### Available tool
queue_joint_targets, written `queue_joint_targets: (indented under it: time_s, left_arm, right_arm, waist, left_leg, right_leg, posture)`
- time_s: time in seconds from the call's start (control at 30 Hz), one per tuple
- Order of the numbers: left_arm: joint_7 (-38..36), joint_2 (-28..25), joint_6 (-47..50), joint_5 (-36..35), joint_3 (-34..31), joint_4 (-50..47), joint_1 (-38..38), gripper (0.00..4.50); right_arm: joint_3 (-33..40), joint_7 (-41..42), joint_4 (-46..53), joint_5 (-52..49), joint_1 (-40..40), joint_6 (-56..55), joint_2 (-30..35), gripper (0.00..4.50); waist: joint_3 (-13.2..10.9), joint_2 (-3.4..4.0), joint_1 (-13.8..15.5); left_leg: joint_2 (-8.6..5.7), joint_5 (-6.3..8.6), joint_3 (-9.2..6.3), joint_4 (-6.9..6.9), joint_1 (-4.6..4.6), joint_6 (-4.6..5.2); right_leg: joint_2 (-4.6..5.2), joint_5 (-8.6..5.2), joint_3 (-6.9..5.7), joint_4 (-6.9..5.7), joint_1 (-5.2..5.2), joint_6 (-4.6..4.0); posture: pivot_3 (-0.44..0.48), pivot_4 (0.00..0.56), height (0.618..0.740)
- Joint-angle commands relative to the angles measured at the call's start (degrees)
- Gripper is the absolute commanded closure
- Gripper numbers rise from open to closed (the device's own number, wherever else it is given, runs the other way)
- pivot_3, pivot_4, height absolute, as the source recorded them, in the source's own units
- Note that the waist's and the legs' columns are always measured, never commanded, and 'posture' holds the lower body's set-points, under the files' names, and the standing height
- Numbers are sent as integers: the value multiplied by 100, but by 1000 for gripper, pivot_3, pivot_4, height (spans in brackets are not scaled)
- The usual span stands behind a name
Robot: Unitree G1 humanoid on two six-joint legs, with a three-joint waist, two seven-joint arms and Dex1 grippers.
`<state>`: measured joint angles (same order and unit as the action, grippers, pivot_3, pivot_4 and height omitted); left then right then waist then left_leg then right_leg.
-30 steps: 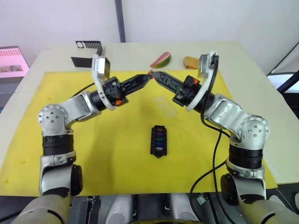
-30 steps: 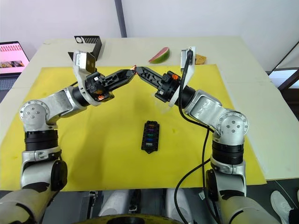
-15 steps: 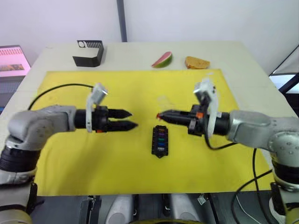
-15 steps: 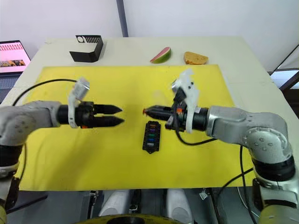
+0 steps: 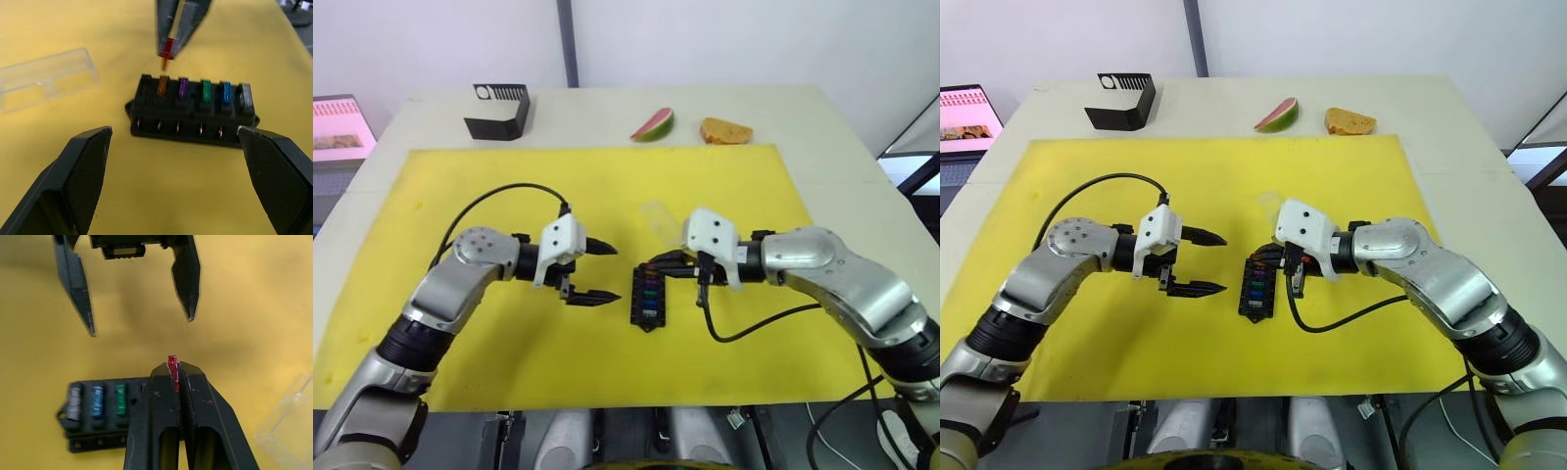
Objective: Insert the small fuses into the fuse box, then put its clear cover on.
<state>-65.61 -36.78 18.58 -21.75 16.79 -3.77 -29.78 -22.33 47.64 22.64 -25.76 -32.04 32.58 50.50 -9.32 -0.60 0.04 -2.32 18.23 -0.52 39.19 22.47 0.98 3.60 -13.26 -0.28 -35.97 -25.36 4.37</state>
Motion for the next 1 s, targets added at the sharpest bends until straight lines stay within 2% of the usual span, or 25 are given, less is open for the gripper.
queue_joint_targets:
  time_s: [0.03,0.47,1.0]
  left_arm:
    - [9,166,-246,287,40,124,-158,181]
    - [-338,387,-426,676,59,476,-258,181]
    - [-366,557,-538,811,9,508,-258,181]
  right_arm:
    - [84,338,-205,258,-137,-261,-232,4500]
    - [372,805,-367,569,-318,-121,-639,4500]
    - [484,936,-482,869,-199,-21,-690,4500]
  waist:
    - [0,0,33]
    - [-1,2,66]
    - [-1,2,64]
  left_leg:
    - [0,0,0,1,-1,0]
    - [0,-4,0,1,-1,-6]
    - [0,-5,0,2,-2,-8]
  right_leg:
    - [0,0,0,-1,1,1]
    - [-3,1,-1,-9,-4,1]
    - [-4,2,-1,-12,-4,2]
  posture:
    - [0,150,740]
    - [0,150,740]
    - [0,150,740]
